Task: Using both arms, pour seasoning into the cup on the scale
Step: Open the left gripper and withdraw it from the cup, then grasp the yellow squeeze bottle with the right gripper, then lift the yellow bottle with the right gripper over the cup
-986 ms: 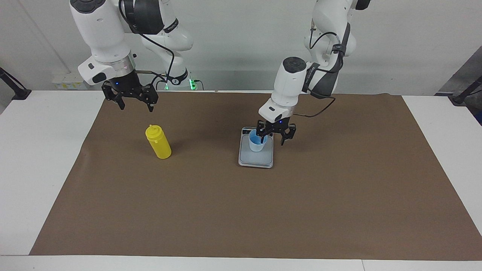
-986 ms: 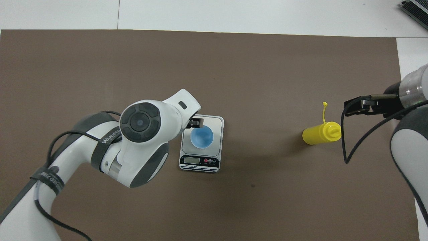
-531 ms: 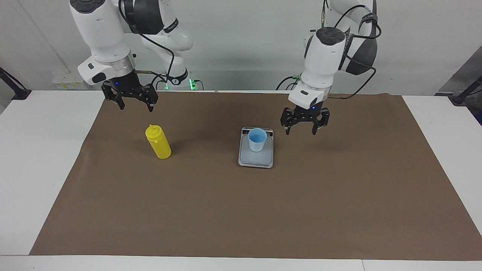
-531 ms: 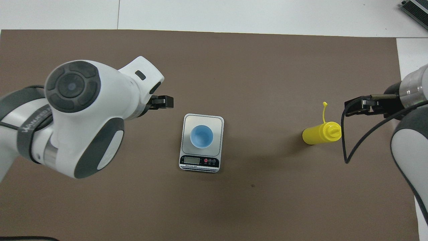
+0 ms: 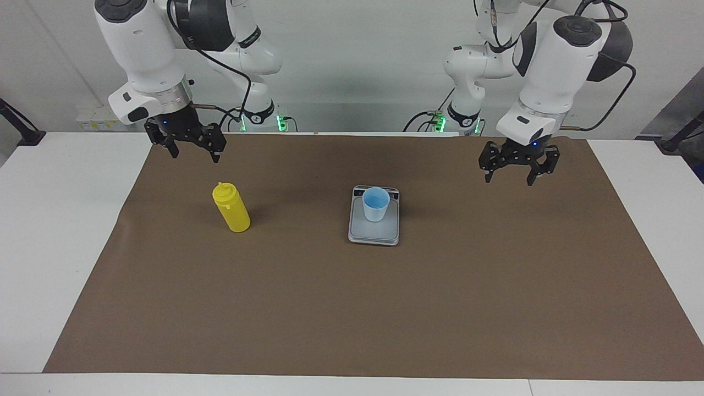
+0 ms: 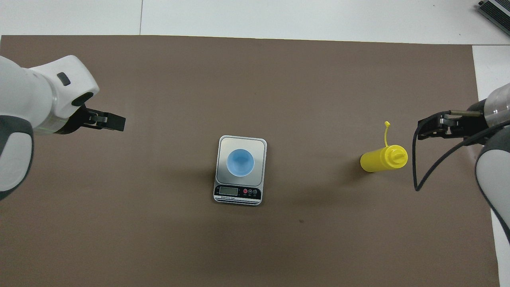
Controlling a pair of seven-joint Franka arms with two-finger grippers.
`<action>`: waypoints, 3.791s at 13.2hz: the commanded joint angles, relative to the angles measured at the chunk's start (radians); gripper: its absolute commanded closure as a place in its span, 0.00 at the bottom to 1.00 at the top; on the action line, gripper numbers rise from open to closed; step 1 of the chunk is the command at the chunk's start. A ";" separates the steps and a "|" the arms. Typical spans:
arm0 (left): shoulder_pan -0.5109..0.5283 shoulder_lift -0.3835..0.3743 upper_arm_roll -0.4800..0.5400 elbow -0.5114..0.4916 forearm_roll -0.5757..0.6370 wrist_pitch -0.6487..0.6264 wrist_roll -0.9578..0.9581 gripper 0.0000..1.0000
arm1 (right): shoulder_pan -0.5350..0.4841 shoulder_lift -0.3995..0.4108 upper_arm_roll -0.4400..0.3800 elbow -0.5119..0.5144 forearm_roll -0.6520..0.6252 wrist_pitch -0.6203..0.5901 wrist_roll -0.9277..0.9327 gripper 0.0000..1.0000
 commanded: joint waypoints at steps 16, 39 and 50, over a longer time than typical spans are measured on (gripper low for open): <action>0.123 0.011 -0.017 0.157 -0.017 -0.214 0.041 0.00 | -0.286 0.412 0.003 0.030 0.526 0.055 0.539 0.00; 0.127 -0.024 -0.008 0.094 -0.031 -0.217 0.042 0.00 | -0.320 0.393 0.003 -0.266 0.744 -0.047 0.459 0.04; 0.150 -0.055 -0.008 0.057 -0.071 -0.211 0.051 0.00 | -0.002 0.215 0.003 -0.257 0.675 0.322 0.895 1.00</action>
